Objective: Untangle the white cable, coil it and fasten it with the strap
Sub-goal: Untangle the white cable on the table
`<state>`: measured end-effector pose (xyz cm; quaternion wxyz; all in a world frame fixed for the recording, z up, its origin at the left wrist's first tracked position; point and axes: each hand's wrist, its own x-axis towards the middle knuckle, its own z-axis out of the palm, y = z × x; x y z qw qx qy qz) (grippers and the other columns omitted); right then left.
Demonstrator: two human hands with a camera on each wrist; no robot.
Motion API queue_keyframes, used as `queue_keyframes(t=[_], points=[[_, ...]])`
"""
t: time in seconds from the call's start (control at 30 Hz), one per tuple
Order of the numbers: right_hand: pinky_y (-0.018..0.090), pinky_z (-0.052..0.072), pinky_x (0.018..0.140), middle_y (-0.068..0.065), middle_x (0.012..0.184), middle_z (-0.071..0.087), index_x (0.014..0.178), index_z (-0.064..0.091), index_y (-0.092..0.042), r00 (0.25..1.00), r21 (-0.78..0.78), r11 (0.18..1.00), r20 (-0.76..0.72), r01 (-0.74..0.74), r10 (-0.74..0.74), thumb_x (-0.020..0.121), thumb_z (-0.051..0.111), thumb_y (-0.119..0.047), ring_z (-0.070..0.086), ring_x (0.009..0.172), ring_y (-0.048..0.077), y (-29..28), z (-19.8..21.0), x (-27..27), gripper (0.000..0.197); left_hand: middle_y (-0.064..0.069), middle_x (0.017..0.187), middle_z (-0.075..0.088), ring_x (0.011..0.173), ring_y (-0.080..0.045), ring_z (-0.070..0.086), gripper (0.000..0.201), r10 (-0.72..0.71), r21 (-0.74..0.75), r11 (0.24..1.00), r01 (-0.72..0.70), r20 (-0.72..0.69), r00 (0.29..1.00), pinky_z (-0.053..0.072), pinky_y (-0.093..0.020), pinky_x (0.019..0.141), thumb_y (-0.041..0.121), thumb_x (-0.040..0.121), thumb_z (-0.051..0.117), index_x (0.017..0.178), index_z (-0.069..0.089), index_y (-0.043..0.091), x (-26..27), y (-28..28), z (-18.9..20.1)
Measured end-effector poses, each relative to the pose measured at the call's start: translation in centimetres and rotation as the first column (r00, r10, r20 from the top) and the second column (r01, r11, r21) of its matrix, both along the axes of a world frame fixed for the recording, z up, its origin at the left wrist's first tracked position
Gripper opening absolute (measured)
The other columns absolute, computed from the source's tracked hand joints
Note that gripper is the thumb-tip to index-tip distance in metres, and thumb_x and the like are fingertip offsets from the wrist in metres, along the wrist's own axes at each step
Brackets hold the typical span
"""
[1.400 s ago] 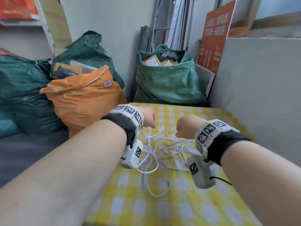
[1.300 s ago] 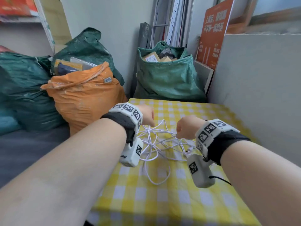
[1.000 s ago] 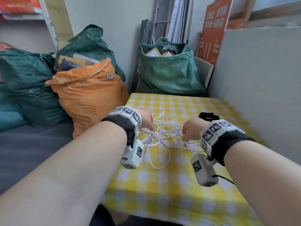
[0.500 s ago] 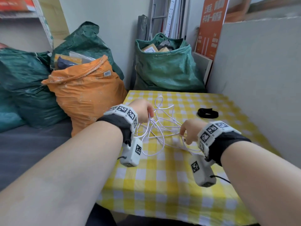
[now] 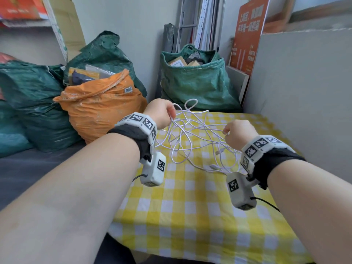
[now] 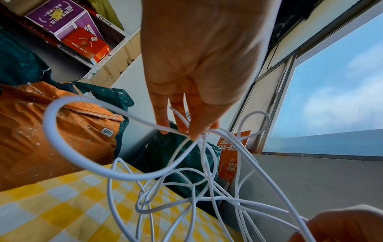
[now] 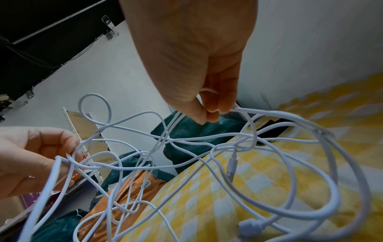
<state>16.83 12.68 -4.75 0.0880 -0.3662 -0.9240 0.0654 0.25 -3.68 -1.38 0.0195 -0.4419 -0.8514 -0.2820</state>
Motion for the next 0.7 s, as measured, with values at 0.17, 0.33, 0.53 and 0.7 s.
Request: queue_keyframes(t=[0.17, 0.33, 0.53, 0.7], points=[[0.024, 0.041, 0.072, 0.012, 0.112, 0.066, 0.106, 0.07, -0.014, 0.998, -0.041, 0.998, -0.051, 0.046, -0.048, 0.083, 0.052, -0.007, 0.061, 0.101, 0.031, -0.3, 0.7, 0.0, 0.029, 0.009, 0.061, 0.051, 0.069, -0.02, 0.053, 0.041, 0.025, 0.046, 0.999, -0.025, 0.0, 1.0, 0.039, -0.023, 0.059, -0.013, 0.072, 0.052, 0.057, 0.05, 0.025, 0.2, -0.4, 0.9], [0.028, 0.047, 0.079, 0.013, 0.112, 0.065, 0.109, 0.068, -0.008, 0.996, 0.01, 0.996, -0.031, 0.085, -0.085, 0.085, 0.049, -0.009, 0.06, 0.104, 0.031, -0.5, 1.3, 0.4, 0.03, 0.011, 0.061, 0.05, 0.073, -0.019, 0.054, 0.04, 0.051, 0.077, 0.996, -0.05, -0.018, 0.999, 0.039, -0.023, 0.064, -0.011, 0.071, 0.055, 0.057, 0.049, 0.026, 0.2, -1.1, 1.7], [0.028, 0.04, 0.069, 0.016, 0.11, 0.063, 0.102, 0.065, -0.007, 0.994, 0.056, 0.993, 0.003, 0.105, -0.105, 0.084, 0.045, -0.008, 0.059, 0.1, 0.035, -0.8, 2.0, 1.3, 0.027, 0.007, 0.066, 0.053, 0.086, -0.029, 0.062, 0.036, 0.128, 0.091, 0.988, -0.121, -0.071, 0.989, 0.046, -0.029, 0.074, -0.007, 0.071, 0.053, 0.056, 0.05, 0.025, 0.3, -1.7, 1.8], [0.032, 0.053, 0.076, 0.014, 0.101, 0.065, 0.105, 0.067, -0.007, 0.991, -0.084, 0.996, -0.126, 0.022, -0.033, 0.089, 0.043, -0.005, 0.059, 0.079, 0.032, -1.1, 2.3, 1.3, 0.029, -0.004, 0.11, 0.066, 0.108, -0.025, 0.059, 0.031, 0.142, -0.046, 0.988, -0.144, -0.047, 0.989, 0.045, -0.027, 0.089, 0.0, 0.084, 0.051, 0.1, 0.07, 0.019, 0.6, -1.7, 1.6]])
